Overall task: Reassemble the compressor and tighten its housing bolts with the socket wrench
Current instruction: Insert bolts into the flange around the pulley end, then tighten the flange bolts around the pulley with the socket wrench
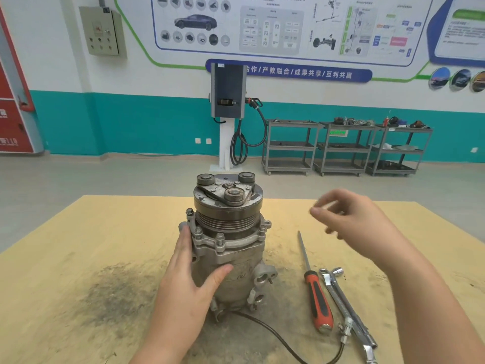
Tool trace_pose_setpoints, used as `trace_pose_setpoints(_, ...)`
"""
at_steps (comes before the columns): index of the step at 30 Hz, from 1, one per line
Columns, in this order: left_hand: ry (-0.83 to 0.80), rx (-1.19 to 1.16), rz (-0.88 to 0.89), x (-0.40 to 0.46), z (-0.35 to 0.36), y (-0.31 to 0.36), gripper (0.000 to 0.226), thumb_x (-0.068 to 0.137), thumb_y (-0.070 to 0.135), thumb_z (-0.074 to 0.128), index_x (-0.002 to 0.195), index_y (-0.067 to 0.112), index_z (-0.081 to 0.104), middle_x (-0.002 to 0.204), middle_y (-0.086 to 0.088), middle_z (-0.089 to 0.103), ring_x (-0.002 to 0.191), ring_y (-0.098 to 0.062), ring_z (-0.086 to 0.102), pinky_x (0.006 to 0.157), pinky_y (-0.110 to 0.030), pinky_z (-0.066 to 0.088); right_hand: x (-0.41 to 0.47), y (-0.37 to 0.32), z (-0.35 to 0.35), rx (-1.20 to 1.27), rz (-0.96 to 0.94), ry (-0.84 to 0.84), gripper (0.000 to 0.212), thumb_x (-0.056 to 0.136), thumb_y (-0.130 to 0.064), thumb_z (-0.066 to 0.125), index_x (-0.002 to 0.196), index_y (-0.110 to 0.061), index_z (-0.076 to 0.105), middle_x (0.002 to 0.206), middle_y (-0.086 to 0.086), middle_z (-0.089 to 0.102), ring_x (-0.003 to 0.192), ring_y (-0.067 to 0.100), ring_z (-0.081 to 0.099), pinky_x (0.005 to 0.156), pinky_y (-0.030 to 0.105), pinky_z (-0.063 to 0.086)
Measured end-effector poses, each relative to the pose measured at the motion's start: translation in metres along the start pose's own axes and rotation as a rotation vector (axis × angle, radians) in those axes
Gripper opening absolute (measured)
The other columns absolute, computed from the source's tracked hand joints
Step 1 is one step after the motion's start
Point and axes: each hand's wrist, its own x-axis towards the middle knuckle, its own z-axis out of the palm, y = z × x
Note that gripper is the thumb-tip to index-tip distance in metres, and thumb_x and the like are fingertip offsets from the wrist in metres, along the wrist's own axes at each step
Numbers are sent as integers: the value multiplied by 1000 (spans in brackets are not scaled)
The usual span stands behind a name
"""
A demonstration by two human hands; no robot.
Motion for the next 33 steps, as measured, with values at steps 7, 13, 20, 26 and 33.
trace_pose_setpoints(7, 27, -21, -7, -2, 1, -1, 101, 70, 67, 62, 155, 40, 14, 158, 21, 28, 142, -3, 32, 117, -38, 33, 16, 84, 6, -398, 511, -474, 22, 91, -19, 61, 81, 0, 65, 77, 17, 73, 59, 24, 58, 60, 27, 51)
trace_pose_setpoints(13, 37, 1, -5, -2, 2, 1, 99, 70, 65, 61, 155, 38, 19, 157, 20, 31, 143, -5, 33, 117, -42, 32, 17, 89, 26, -655, 484, -576, 31, 90, -30, 63, 69, -13, 48, 68, 0, 51, 71, 22, 53, 64, 26, 45)
trace_pose_setpoints(20, 50, -15, -2, -2, 3, -2, 100, 68, 66, 62, 155, 39, 21, 152, 24, 38, 138, 0, 38, 113, -32, 36, 20, 101, 21, -538, 404, -611, 33, 91, -31, 52, 65, -12, 49, 48, 0, 49, 41, 16, 43, 46, 19, 35)
trace_pose_setpoints(26, 141, -204, 54, 4, 4, -3, 99, 65, 85, 60, 149, 46, 24, 127, 61, 29, 121, 33, 28, 99, -7, 28, 20, 75, -12, -17, 138, -251, 22, 95, -17, 44, 87, -5, 61, 62, -1, 67, 52, 13, 51, 59, 31, 44)
trace_pose_setpoints(33, -421, -60, 45, 70, -46, 23, 155, 26, 69, 89, 154, 43, 5, 151, 31, 29, 134, 10, 36, 104, -18, 37, -16, -59, 12, 711, -381, -9, 14, 103, -14, 42, 104, -17, 55, 78, 4, 72, 53, 14, 57, 49, 21, 45)
